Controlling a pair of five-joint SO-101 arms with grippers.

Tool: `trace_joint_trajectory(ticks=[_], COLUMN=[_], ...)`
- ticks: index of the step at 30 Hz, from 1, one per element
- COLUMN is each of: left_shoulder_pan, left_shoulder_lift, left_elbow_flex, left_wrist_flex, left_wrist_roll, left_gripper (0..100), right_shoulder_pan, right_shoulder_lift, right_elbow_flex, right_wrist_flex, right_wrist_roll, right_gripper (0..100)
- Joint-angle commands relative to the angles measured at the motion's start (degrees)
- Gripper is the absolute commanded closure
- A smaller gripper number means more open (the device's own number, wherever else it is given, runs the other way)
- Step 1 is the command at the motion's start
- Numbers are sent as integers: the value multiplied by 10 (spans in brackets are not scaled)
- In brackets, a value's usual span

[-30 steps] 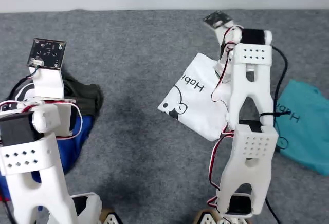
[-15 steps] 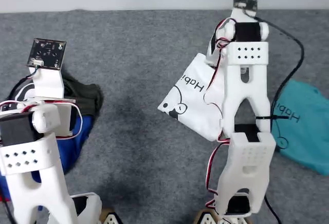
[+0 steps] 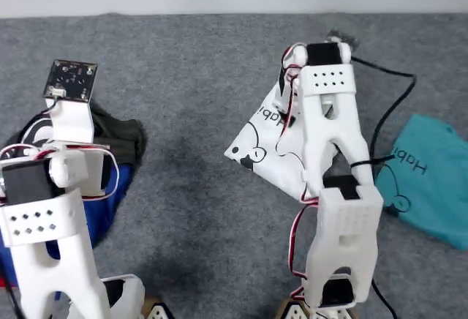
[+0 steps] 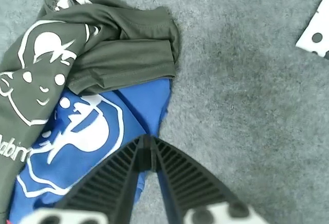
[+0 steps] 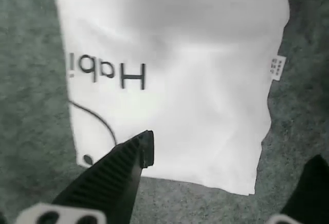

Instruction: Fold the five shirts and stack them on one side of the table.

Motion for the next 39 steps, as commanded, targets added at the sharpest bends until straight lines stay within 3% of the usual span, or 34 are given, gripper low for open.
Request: trace_joint_trajectory(ticks=[1, 13, 25, 39], left_shoulder_pan=[-4, -4, -4, -4], left_shoulder_lift=[-13, -13, -13, -13], left_elbow_flex=[0, 2, 2, 2], left_wrist_flex=[11, 11, 11, 11], left_wrist_roll=[-4, -4, -4, -4], left_gripper=[994, 994, 994, 994], right_shoulder_pan=[-4, -5, 15, 41], right_shoulder_lift=[22, 148, 198, 173], right_elbow_flex=[-2, -2, -2, -90], right_wrist_flex=[15, -85, -81, 25], right_wrist_roll=[-9, -5, 73, 215], right_gripper=[572, 613, 990, 990])
